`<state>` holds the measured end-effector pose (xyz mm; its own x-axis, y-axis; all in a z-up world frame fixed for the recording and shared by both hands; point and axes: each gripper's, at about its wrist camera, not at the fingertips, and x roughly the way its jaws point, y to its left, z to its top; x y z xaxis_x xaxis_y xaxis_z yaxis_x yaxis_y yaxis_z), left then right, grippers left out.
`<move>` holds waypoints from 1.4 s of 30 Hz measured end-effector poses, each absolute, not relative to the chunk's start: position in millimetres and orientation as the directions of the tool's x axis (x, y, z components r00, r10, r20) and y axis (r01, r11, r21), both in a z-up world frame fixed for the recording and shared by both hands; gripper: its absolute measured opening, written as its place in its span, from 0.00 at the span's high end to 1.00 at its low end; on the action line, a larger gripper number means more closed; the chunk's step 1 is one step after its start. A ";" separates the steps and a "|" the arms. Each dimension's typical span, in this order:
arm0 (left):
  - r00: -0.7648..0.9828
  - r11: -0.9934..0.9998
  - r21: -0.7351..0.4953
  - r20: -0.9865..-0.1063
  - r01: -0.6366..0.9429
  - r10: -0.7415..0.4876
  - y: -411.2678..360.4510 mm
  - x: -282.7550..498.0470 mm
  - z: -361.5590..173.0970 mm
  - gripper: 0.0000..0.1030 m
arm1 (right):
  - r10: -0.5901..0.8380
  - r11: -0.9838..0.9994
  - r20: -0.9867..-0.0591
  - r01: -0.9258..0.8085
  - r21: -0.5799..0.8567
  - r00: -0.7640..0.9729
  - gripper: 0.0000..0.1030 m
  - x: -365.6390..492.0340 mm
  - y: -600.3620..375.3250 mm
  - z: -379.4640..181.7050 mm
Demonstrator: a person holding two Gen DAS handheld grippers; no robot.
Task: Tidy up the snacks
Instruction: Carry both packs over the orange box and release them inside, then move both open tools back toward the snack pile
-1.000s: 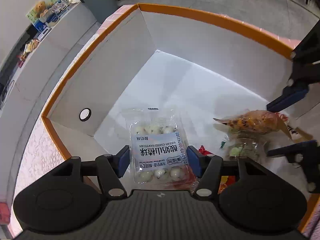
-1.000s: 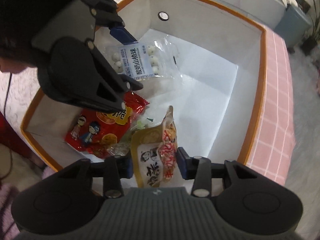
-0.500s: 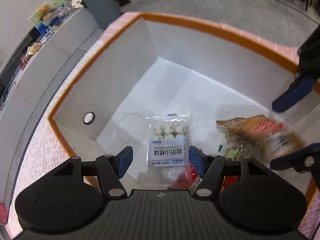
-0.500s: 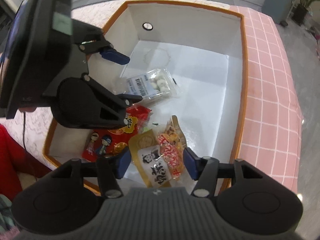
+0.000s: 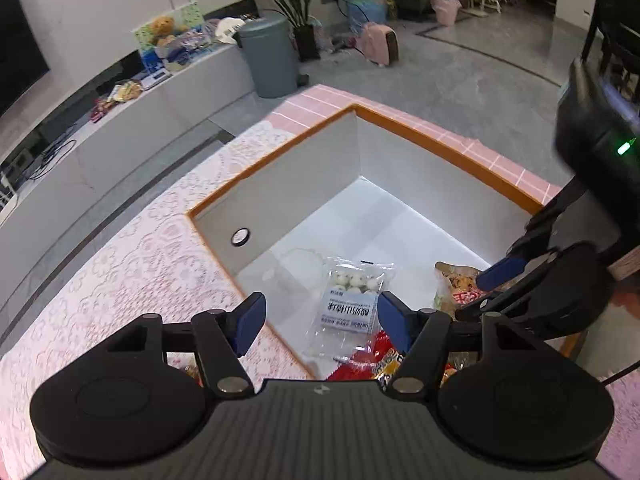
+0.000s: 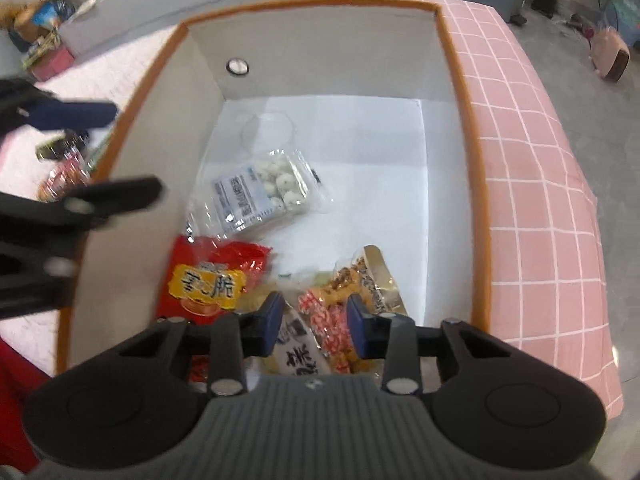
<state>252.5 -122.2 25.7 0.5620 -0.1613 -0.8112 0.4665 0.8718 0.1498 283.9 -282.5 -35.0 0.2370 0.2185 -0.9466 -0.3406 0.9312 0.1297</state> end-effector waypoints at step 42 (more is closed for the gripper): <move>0.665 0.995 -0.091 -0.740 0.046 -0.099 86.9 92.9 9.0 0.27 | 0.394 0.888 -0.596 -0.457 0.050 0.699 0.55 90.5 -105.9 11.4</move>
